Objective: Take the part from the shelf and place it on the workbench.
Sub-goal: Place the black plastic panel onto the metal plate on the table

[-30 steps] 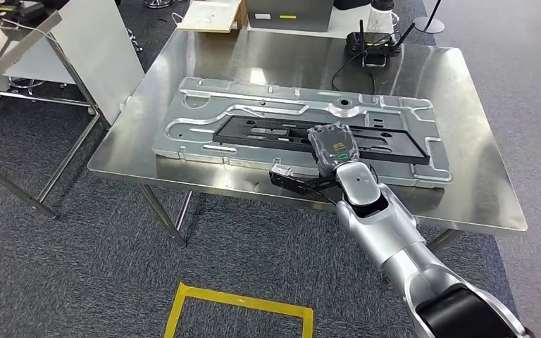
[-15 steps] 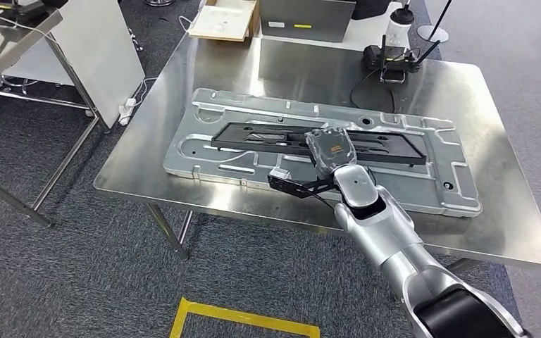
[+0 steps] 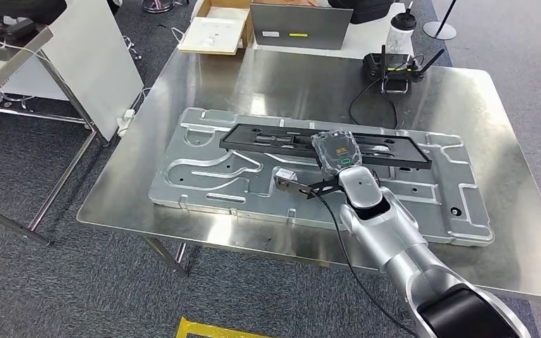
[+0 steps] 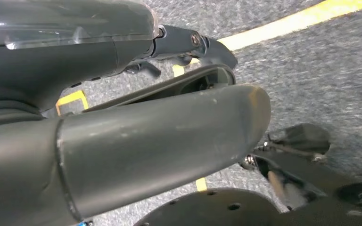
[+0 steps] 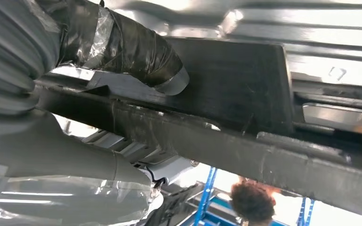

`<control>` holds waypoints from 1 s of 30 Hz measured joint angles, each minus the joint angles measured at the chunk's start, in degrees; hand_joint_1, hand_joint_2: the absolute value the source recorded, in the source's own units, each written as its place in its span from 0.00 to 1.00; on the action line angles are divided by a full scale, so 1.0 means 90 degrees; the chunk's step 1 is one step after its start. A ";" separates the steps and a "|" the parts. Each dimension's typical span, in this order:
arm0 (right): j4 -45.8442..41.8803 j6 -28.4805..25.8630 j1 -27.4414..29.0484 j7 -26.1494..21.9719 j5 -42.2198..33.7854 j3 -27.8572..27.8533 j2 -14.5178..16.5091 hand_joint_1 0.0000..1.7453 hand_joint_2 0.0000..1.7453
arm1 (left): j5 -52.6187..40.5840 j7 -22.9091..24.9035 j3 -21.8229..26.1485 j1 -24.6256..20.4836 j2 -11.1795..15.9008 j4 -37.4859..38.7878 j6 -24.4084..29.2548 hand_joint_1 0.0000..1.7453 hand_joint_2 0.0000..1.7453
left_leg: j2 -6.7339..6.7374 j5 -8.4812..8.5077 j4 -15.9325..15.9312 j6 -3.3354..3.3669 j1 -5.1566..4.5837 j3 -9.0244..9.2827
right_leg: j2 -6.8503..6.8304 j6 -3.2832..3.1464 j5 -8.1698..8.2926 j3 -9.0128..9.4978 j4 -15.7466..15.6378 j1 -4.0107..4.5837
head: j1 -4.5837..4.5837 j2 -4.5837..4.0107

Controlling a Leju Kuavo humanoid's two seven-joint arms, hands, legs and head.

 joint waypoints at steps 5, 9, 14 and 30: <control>0.0034 0.0001 0.0034 0.0000 0.0000 0.0001 0.0002 1.00 1.00 | 0.0000 0.0000 0.0001 0.0040 0.0019 0.0000 0.0002 0.00 0.00 | 0.0008 0.0546 -0.0854 -0.0034 0.0052 -0.0215 | 0.0010 0.0096 -0.0368 0.0434 0.0023 -0.0026 | 0.0001 0.0000; 0.0064 -0.0001 0.0007 -0.0012 -0.0005 0.0004 0.0013 1.00 1.00 | 0.0023 -0.0001 0.0001 0.0050 0.0021 0.0001 0.0001 0.00 0.00 | 0.0011 0.1238 -0.1653 0.0123 0.0015 -0.0090 | 0.0029 0.0255 -0.0572 0.0557 0.0067 -0.0001 | 0.0002 0.0000; 0.0081 -0.0044 -0.0037 -0.0038 -0.0042 -0.0005 0.0019 0.00 1.00 | 0.0058 -0.0044 0.0001 0.0030 0.0012 0.0001 0.0021 0.00 1.00 | 0.0014 0.1164 -0.1720 0.0292 0.0038 0.0118 | 0.0001 0.0395 -0.0814 -0.0059 0.1181 -0.0034 | 0.0002 0.0000; 0.0191 -0.0062 -0.0116 -0.0082 -0.0108 -0.0063 -0.0003 0.00 1.00 | 0.0196 -0.0103 0.0008 0.0007 0.0007 0.0010 -0.0001 0.00 0.00 | 0.0000 0.0146 -0.0425 0.0035 0.0012 -0.0069 | -0.0035 0.0034 0.0031 0.0042 -0.0039 0.0005 | 0.0004 0.0000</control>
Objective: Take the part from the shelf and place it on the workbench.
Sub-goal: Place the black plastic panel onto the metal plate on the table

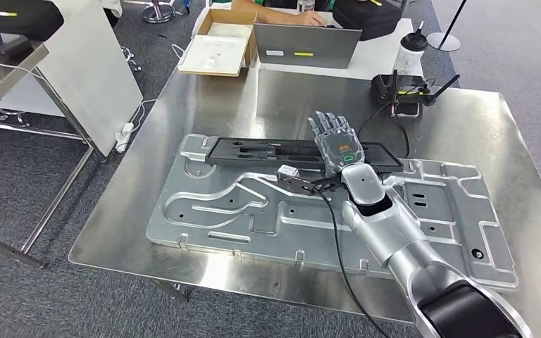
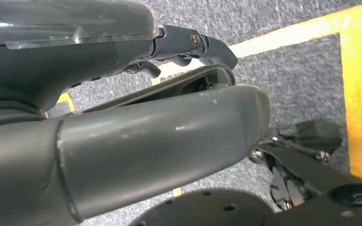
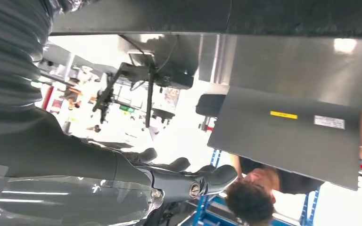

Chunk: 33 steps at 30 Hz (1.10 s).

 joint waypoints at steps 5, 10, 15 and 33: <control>0.0021 0.0002 0.0024 -0.0007 -0.0013 -0.0001 -0.0002 0.00 1.00 | -0.0001 -0.0042 0.0000 0.0019 0.0013 0.0000 -0.0046 0.00 0.00 | 0.0004 0.0349 -0.0344 -0.0088 0.0053 0.0084 | 0.0007 0.0034 -0.0030 -0.0024 0.0110 -0.0020 | -0.0002 0.0000; 0.0023 0.0007 0.0025 -0.0052 -0.0070 -0.0007 -0.0028 0.00 1.00 | 0.0003 -0.0073 0.0000 -0.0002 0.0013 0.0000 -0.0117 0.00 0.00 | -0.0004 0.0723 -0.1171 0.0101 0.0008 0.0403 | 0.0023 0.0203 -0.0028 -0.0144 0.0221 0.0000 | 0.0001 0.0000; 0.0028 0.0019 0.0022 -0.0093 -0.0122 -0.0024 -0.0116 0.00 1.00 | 0.0026 -0.0088 0.0000 -0.0007 -0.0010 0.0001 -0.0152 0.00 0.00 | 0.0044 0.0952 -0.1242 0.0297 0.0035 0.0245 | 0.0019 0.0368 -0.0897 -0.0528 0.1278 -0.0045 | 0.0004 0.0000; 0.0073 0.0002 0.0001 -0.0141 -0.0215 -0.0051 -0.0165 0.00 1.00 | 0.0055 -0.0098 0.0002 -0.0011 -0.0031 0.0002 -0.0223 0.00 0.00 | 0.0020 0.0081 0.0578 -0.0077 0.0049 -0.0473 | -0.0038 0.0040 0.0023 -0.0111 0.0050 -0.0015 | 0.0001 0.0000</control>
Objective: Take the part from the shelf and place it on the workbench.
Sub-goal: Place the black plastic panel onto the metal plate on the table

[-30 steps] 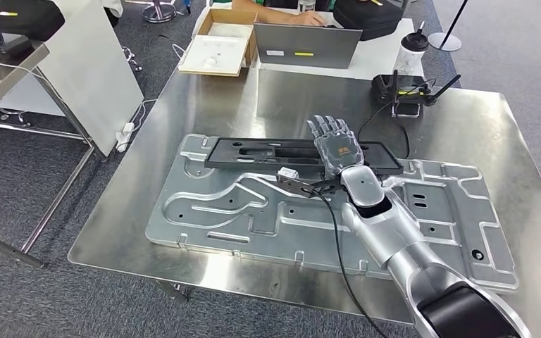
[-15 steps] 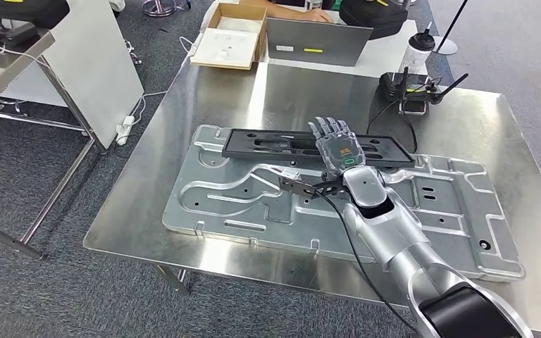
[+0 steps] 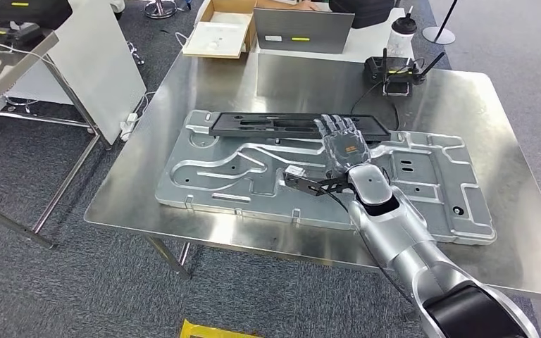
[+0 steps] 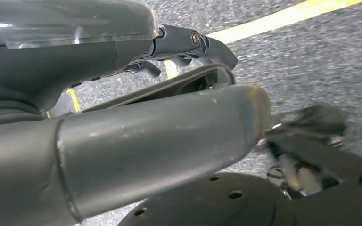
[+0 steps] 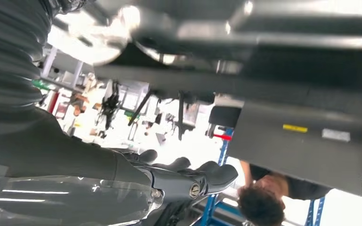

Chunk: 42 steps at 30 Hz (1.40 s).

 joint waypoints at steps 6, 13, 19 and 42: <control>0.0001 -0.0009 0.0019 0.0000 0.0000 -0.0012 -0.0008 0.00 1.00 | 0.0000 -0.0005 0.0000 -0.0026 0.0026 -0.0002 0.0000 0.00 0.00 | -0.0015 0.0098 -0.1712 0.0135 -0.0056 0.1453 | -0.0009 0.0158 0.0287 -0.0432 0.0214 0.0014 | 0.0006 0.0000; 0.0010 -0.0014 0.0035 0.0001 0.0000 -0.0019 -0.0061 0.00 1.00 | -0.0001 -0.0001 0.0000 -0.0034 0.0007 0.0005 0.0001 0.00 0.00 | 0.0057 0.0593 -0.1850 0.0415 -0.0032 0.1031 | 0.0033 0.0425 -0.0738 -0.0835 0.1282 -0.0045 | 0.0009 0.0000; 0.0004 -0.0038 0.0111 0.0013 -0.0012 -0.0022 -0.0080 0.00 1.00 | -0.0007 0.0027 0.0000 -0.0032 0.0002 0.0005 0.0000 0.00 0.00 | 0.0059 0.1004 -0.1782 0.0326 -0.0045 0.0474 | 0.0034 0.0403 -0.0554 0.0156 0.1005 -0.0041 | 0.0009 0.0000; -0.0378 -0.0362 0.0596 0.0055 0.0209 0.0002 -0.0110 0.00 1.00 | -0.0006 0.0079 -0.0002 -0.0030 0.0013 0.0010 0.0018 0.00 0.00 | 0.0090 0.0334 -0.1910 0.0438 -0.0062 0.1370 | 0.0004 0.0292 -0.0266 -0.0597 0.0643 0.0002 | 0.0014 0.0000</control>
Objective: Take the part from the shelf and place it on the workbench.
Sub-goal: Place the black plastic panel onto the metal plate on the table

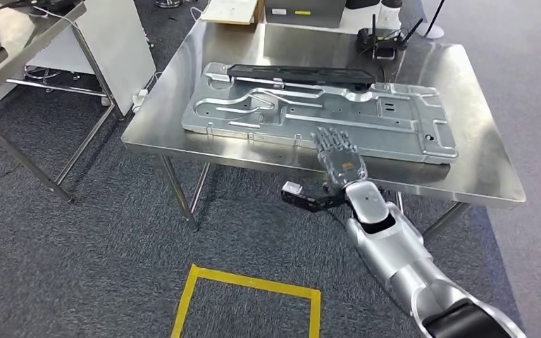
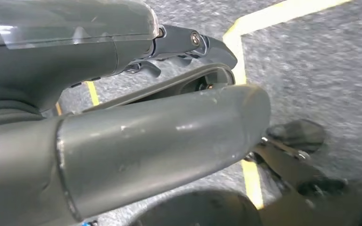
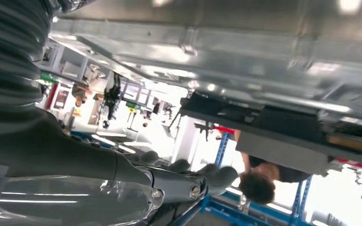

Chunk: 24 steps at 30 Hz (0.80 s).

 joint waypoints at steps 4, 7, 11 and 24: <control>-0.0067 -0.0018 0.0158 0.0001 0.0022 0.0026 0.0001 0.00 1.00 | 0.0021 0.0004 0.0002 0.0005 0.0001 0.0000 0.0005 0.00 0.00 | 0.0004 0.0318 0.0040 0.0016 -0.0001 -0.0438 | 0.0012 0.0089 -0.0693 -0.0194 0.1350 -0.0055 | 0.0003 0.0000; -0.0146 -0.0024 0.0233 -0.0001 0.0027 0.0045 0.0002 0.00 0.75 | 0.0036 0.0009 0.0002 0.0009 -0.0007 0.0000 0.0006 0.00 0.00 | 0.0002 0.0495 0.0120 -0.0045 -0.0002 -0.0732 | 0.0014 0.0064 -0.0296 0.0561 0.0659 -0.0065 | 0.0002 0.0000; -0.0347 -0.0062 0.0339 -0.0015 -0.0003 0.0053 0.0018 0.00 0.00 | 0.0066 0.0016 0.0002 0.0006 -0.0018 0.0000 0.0006 0.00 0.00 | 0.0002 0.0722 0.0122 -0.0199 -0.0011 -0.0848 | 0.0017 -0.0056 -0.0494 0.1396 -0.0646 0.0010 | -0.0002 0.0000; -0.0653 -0.0538 0.1804 -0.0493 -0.1380 -0.0242 0.0147 0.00 0.00 | 0.0232 0.0022 0.0080 0.0030 -0.0004 -0.0001 0.0026 0.00 0.00 | -0.0052 -0.0239 0.0486 -0.0243 -0.0019 0.0141 | -0.0056 -0.0206 0.0397 0.0292 -0.0504 0.0062 | -0.0018 0.0000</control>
